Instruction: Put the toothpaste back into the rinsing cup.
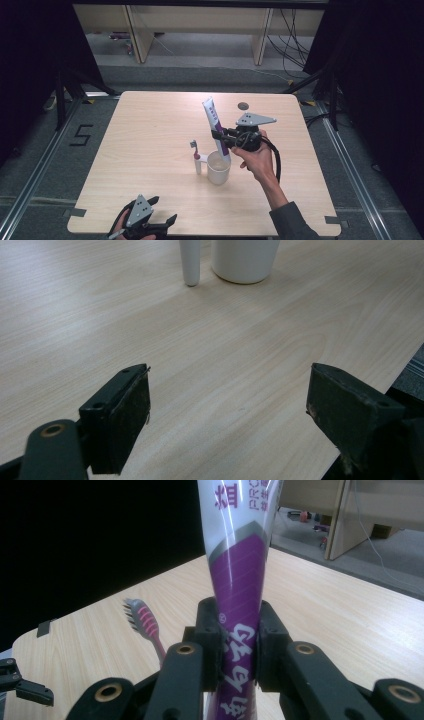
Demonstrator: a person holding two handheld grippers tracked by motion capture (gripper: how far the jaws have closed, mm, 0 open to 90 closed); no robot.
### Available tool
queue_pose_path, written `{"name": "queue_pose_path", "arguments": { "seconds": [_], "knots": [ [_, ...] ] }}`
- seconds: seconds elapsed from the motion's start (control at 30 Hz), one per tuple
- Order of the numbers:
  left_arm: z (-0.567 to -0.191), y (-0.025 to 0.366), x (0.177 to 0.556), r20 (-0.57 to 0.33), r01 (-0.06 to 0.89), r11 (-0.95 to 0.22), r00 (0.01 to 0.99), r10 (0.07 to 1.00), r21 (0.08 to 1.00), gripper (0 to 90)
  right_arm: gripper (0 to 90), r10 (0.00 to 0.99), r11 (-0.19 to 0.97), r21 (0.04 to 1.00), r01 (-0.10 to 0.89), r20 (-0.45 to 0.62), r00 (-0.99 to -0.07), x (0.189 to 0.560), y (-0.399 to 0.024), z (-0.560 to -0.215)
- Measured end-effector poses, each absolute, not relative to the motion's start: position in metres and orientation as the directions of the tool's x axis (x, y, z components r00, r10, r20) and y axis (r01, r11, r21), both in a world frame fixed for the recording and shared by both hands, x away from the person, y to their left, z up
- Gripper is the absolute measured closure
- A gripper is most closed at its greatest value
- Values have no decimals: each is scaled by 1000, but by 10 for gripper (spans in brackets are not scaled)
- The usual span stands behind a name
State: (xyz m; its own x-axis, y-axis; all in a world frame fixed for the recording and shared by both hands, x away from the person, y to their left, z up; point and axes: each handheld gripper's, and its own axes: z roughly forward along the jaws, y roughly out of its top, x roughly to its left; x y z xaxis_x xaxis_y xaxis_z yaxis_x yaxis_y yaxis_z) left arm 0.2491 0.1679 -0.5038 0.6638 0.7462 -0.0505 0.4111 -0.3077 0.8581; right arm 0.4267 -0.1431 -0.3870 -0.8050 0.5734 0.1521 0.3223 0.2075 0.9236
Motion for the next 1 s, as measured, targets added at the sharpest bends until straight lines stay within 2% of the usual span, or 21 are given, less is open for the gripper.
{"name": "queue_pose_path", "arguments": {
  "seconds": [0.33,0.43,0.5,1.0],
  "knots": [
    [-504,168,249,-52,413,-308,665,745,857,173,770,578,211,919,333,158,-801,423,-140,-403],
    [-505,167,249,-63,412,-291,660,748,863,173,770,552,222,926,304,137,-823,423,-139,-409],
    [-505,167,249,-62,410,-292,661,748,864,173,769,568,217,918,332,158,-808,419,-137,-412],
    [-505,167,249,-57,411,-304,667,743,859,173,768,551,321,902,288,70,-832,416,-135,-434]
  ]
}}
